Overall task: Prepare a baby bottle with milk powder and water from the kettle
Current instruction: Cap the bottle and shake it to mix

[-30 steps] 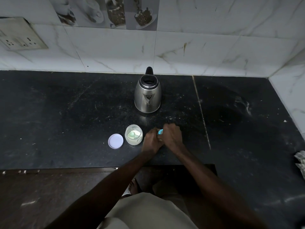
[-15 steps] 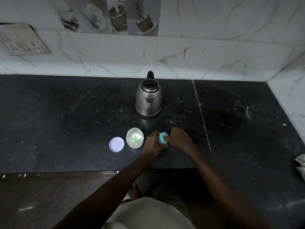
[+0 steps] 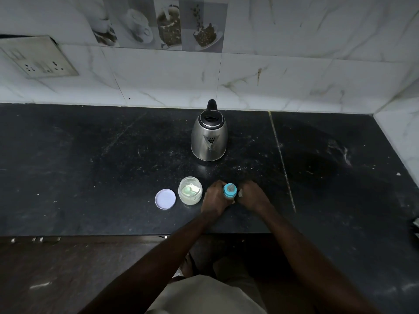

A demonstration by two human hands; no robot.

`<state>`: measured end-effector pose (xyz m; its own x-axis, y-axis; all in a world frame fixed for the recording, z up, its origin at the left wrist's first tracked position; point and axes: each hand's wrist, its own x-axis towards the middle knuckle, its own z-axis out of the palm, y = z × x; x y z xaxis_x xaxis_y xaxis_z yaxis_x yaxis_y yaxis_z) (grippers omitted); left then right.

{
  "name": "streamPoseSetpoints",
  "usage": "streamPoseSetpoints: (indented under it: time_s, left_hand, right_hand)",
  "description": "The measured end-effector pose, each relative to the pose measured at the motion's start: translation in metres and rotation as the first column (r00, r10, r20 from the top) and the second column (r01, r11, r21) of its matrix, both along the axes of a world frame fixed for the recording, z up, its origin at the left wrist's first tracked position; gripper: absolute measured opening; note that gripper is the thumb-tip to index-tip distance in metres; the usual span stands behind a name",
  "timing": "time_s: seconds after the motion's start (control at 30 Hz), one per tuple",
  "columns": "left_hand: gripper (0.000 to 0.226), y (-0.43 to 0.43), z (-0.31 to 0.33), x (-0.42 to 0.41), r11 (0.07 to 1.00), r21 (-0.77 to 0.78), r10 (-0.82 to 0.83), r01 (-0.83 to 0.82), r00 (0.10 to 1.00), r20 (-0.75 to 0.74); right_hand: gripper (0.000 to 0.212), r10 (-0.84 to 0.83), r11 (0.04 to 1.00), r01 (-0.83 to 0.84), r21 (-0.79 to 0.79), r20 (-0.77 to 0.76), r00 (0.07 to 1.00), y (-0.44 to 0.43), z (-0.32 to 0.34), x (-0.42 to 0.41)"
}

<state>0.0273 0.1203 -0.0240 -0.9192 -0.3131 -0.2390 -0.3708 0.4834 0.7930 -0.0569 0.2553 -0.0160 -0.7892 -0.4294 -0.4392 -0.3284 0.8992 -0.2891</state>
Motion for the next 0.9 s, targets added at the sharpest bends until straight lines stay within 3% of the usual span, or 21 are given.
streamPoseSetpoints:
  time_s: [0.1, 0.2, 0.3, 0.37, 0.5, 0.9]
  left_hand:
    - [0.054, 0.0, -0.001, 0.001, 1.0, -0.008, 0.0, 0.0, 1.0, -0.004]
    - [0.055, -0.001, -0.003, 0.0, 1.0, -0.005, -0.018, 0.018, 1.0, -0.007]
    - [0.056, -0.002, -0.003, -0.001, 1.0, -0.01, -0.02, 0.019, 1.0, -0.007]
    - [0.055, -0.002, -0.003, -0.001, 1.0, -0.002, -0.015, 0.016, 1.0, 0.004]
    - [0.055, -0.001, -0.004, -0.001, 1.0, -0.005, -0.009, 0.009, 1.0, 0.009]
    - [0.053, -0.002, -0.005, -0.003, 1.0, -0.014, -0.012, 0.012, 1.0, 0.025]
  right_hand:
    - [0.044, -0.225, 0.957, 0.215, -0.195, -0.035, 0.974, -0.003, 0.005, -0.006]
    - [0.041, -0.453, 0.765, 0.385, -0.516, -0.006, 0.892, -0.008, 0.013, -0.011]
    - [0.045, -0.418, 0.575, 0.414, -0.706, 0.182, 0.89, -0.013, 0.021, -0.01]
    - [0.056, -0.308, 0.602, 0.325, -0.73, 0.163, 0.937, -0.013, 0.021, -0.003]
    - [0.044, -0.193, 0.708, 0.147, -0.69, 0.011, 0.981, -0.011, 0.014, 0.004]
    - [0.049, -0.233, 0.632, 0.226, -0.741, 0.097, 0.968, 0.002, 0.008, 0.0]
